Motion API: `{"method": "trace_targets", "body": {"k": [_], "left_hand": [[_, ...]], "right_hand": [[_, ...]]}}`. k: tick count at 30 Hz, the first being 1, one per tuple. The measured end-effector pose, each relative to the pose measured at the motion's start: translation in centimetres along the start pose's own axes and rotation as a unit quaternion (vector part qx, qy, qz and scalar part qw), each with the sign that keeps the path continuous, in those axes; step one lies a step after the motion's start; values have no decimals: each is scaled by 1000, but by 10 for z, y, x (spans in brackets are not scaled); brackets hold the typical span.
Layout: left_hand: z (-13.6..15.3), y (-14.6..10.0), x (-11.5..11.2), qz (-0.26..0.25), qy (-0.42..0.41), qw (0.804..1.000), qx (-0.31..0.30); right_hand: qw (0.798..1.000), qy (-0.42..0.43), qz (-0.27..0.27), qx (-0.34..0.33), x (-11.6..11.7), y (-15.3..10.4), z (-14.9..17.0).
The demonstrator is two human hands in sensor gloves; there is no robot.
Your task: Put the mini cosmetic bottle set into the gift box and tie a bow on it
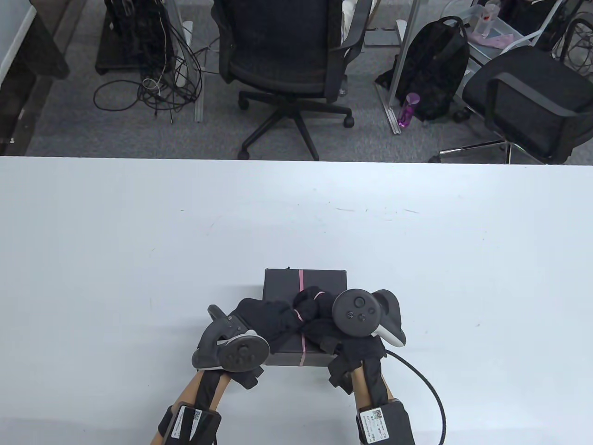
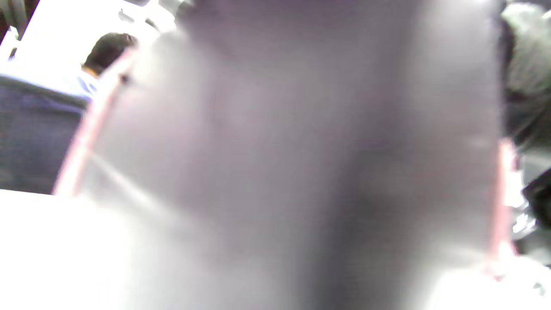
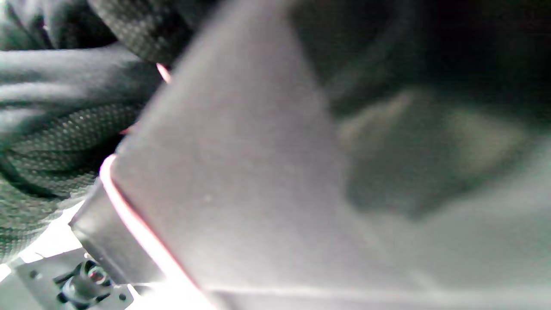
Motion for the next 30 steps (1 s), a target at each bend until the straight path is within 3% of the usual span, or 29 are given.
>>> {"method": "trace_targets", "body": {"k": [5,7,13,19,30], "left_hand": [[-5,-3,1,-10,109,994,28],[-5,-5,1,-19,103,994,39],[11,-12,-4,-31,-51,991,117],[25,-14,-11,9,-219,963,154],[34,-23,-14,45,-290,942,161]], "right_hand": [[999,-19,25,-6,1,-3,0],[999,-28,45,-8,0,-6,0],[991,12,126,-42,-4,-20,6],[985,34,161,-46,-5,-28,9],[987,48,154,-9,-9,-34,0]]}}
Point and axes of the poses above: the tracker on the back of each hand, its own z axis roughly to the little-finger side, its own y axis roughly from the wrist to the fingertips, x = y × z, the point moved 3 cm from there along y, roughly from the wrist to the fingertips
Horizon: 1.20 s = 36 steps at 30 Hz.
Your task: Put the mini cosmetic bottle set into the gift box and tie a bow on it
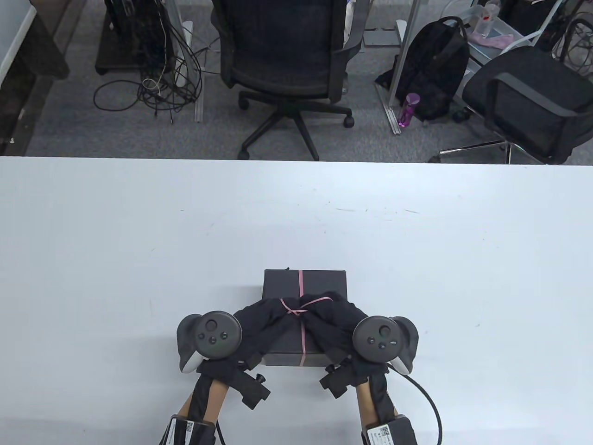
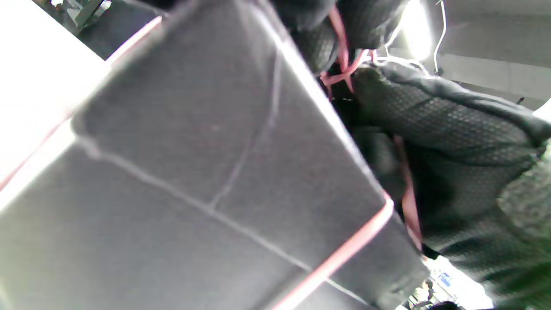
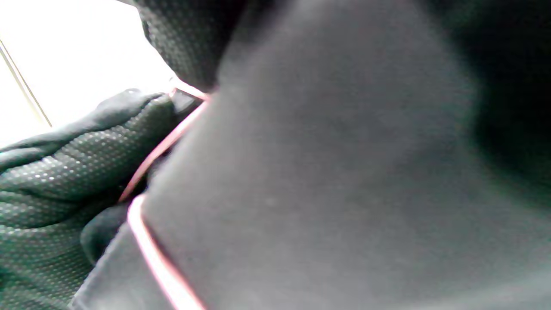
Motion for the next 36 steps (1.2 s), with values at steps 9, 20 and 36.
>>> {"method": "trace_targets", "body": {"k": [9,20,36], "left_hand": [[-5,-1,0,21,-13,1000,7],[-4,-3,6,8,1,1000,18],[19,-7,27,-45,-74,995,46]], "right_hand": [[998,-38,-9,49,-8,-5,-18],[998,-35,-16,43,-16,-5,-19],[996,-23,45,77,-37,-8,7]]}}
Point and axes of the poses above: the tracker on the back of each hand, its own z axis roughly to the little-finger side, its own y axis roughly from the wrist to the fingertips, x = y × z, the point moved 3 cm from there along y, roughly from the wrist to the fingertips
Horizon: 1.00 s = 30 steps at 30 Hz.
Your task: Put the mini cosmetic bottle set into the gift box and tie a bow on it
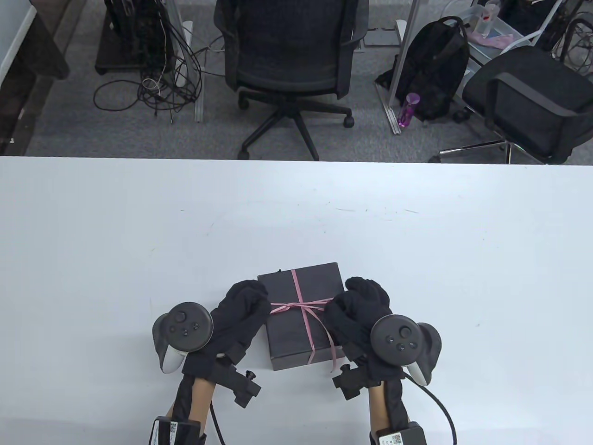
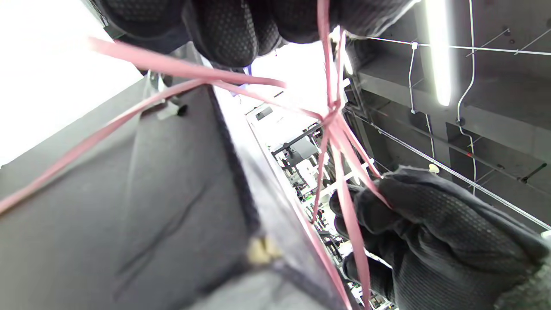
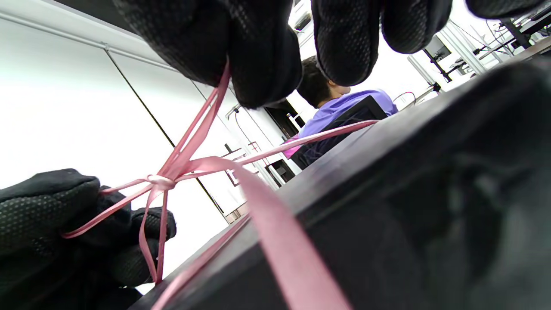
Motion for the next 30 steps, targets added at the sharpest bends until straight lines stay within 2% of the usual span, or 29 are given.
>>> {"method": "trace_targets", "body": {"k": [12,30], "left_hand": [[2,-1,7,-28,58,998,15],[2,0,9,-18,130,991,25]], "right_hand": [[1000,3,2,13,-7,1,12],[999,-42,-20,21,-6,5,18]]}}
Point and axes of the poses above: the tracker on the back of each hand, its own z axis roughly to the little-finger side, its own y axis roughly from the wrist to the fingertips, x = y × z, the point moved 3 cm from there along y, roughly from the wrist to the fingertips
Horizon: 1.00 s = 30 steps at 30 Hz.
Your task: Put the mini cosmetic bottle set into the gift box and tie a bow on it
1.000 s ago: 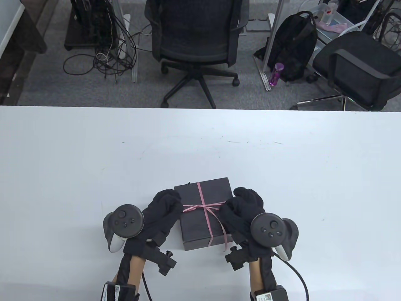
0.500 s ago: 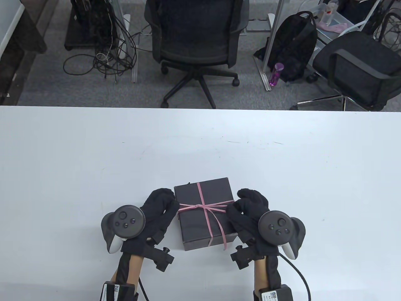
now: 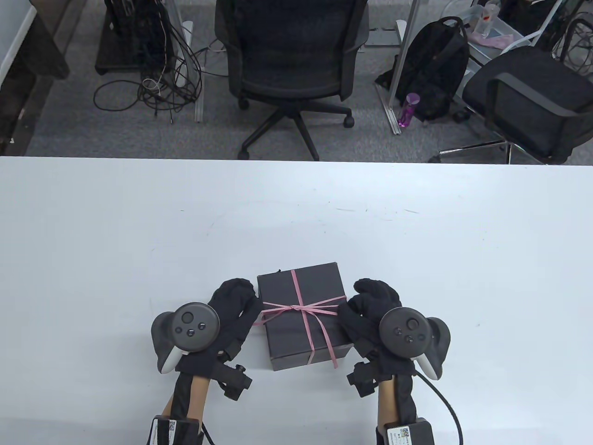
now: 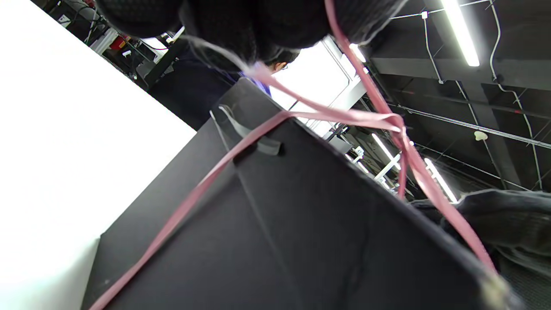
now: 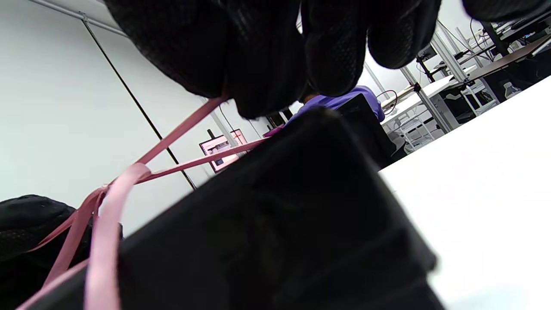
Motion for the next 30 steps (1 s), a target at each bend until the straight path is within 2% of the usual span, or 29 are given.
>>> {"method": "trace_targets", "body": {"k": [8,11,13,17,20,22,26,30], "left_hand": [[-2,0,1,2,27,1000,9],[-5,-3,7,-26,52,998,13],[-9,-7,14,-49,99,994,15],[-23,-17,29,-110,227,967,17],[-32,-21,30,-143,308,941,10],[-32,-19,23,-127,342,931,4],[-21,-10,5,-24,390,919,44],[-17,-8,0,-17,388,920,46]], "right_hand": [[999,-37,-11,6,4,-1,-5],[999,-39,-7,1,1,-2,-8],[999,-45,-1,-7,-4,-4,-11],[990,-123,42,-52,-17,-10,-27],[970,-217,61,-87,-21,-14,-39],[961,-251,62,-94,-20,-15,-42],[958,-275,2,-81,-8,-11,-38],[957,-281,-38,-55,-1,-7,-31]]}}
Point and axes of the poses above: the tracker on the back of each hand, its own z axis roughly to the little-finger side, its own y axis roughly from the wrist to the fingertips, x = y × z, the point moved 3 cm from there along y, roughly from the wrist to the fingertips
